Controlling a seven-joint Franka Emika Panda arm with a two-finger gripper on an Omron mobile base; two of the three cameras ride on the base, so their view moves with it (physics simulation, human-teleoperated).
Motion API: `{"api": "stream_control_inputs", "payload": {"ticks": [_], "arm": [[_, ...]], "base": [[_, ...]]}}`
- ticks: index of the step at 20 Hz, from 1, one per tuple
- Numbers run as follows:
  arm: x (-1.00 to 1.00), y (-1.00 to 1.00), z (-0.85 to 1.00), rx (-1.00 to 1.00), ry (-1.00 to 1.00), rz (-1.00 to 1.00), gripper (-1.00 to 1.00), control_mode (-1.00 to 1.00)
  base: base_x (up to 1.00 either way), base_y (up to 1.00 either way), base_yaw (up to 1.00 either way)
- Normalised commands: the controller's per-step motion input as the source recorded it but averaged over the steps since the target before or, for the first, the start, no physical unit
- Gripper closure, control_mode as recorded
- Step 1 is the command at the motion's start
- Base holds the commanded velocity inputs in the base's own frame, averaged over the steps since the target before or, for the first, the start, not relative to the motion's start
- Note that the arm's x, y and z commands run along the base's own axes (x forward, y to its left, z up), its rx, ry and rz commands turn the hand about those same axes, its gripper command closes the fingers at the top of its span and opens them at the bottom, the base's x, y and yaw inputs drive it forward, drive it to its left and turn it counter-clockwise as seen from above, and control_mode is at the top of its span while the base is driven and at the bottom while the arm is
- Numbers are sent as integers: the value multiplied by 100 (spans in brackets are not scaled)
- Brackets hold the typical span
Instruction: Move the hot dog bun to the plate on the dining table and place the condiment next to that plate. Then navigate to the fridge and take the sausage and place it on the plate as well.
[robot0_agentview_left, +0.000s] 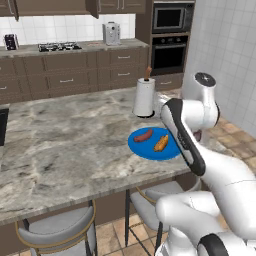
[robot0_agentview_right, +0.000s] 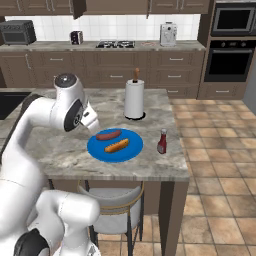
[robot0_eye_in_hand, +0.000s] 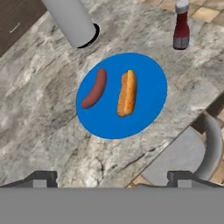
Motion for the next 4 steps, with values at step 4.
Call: {"api": "stream_control_inputs", "payload": {"ticks": [4], "arm": [[-97, -1, 53, -10, -24, 5, -100, -100]], "base": [[0, 0, 0]]}}
